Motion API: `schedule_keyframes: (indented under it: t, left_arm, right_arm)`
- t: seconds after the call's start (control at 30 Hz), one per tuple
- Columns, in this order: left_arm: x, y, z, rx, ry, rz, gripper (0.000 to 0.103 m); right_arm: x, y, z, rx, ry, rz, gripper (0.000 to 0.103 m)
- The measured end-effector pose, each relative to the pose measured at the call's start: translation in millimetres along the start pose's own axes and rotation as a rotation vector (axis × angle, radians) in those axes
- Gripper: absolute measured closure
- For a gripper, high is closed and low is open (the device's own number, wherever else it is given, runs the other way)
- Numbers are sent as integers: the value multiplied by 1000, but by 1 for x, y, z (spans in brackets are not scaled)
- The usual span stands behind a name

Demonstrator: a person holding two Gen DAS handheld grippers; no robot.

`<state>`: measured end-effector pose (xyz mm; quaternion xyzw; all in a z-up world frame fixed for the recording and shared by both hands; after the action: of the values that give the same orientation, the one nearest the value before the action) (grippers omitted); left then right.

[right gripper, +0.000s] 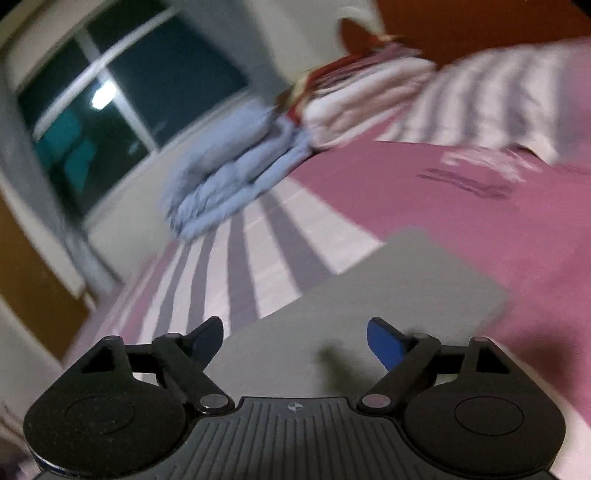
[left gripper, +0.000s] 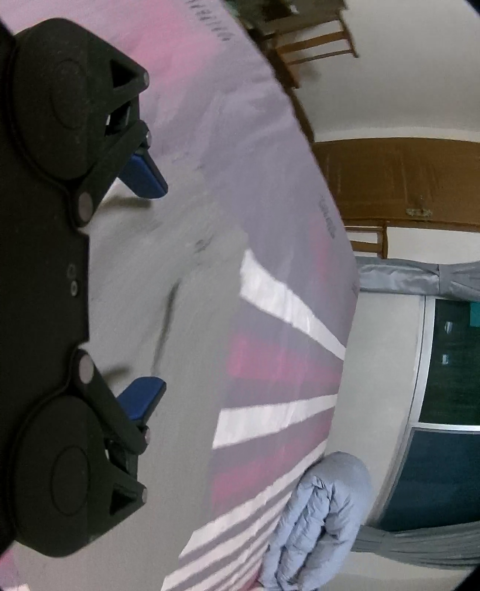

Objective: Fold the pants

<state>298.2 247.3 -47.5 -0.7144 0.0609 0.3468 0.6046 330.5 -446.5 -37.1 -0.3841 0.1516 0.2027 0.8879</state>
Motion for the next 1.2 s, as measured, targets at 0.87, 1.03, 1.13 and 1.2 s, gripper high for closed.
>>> schedule_keyframes:
  t: [0.87,1.03,1.13,1.2]
  left_arm:
    - [9,61,-28,7,23,30,6]
    - [-3,51,-16,-12,17,-1,6]
    - [-12,41,5,-47,12,-23,6]
    - [-16,37,22,-58,3,-25,6]
  right_arm:
    - [30,-16,-126,435,-37,47,74]
    - [26,-19,-104,364,-27,20,88]
    - [19,-22,-62,260,-55,-21,88]
    - [22,-19,-27,210,-100,-25,88]
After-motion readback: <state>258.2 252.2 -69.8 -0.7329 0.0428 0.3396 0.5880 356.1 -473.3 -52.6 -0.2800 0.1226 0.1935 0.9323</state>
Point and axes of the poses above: each gripper's, at about its wrist camera, not at the fingertips, and x roughly the way its jaws point, z to its left, y to its underside, the point moved 5 cm from there along x, roughly the way its jaws point, and after that the axes turned 2 degrees about x, right-handed, at the moved point
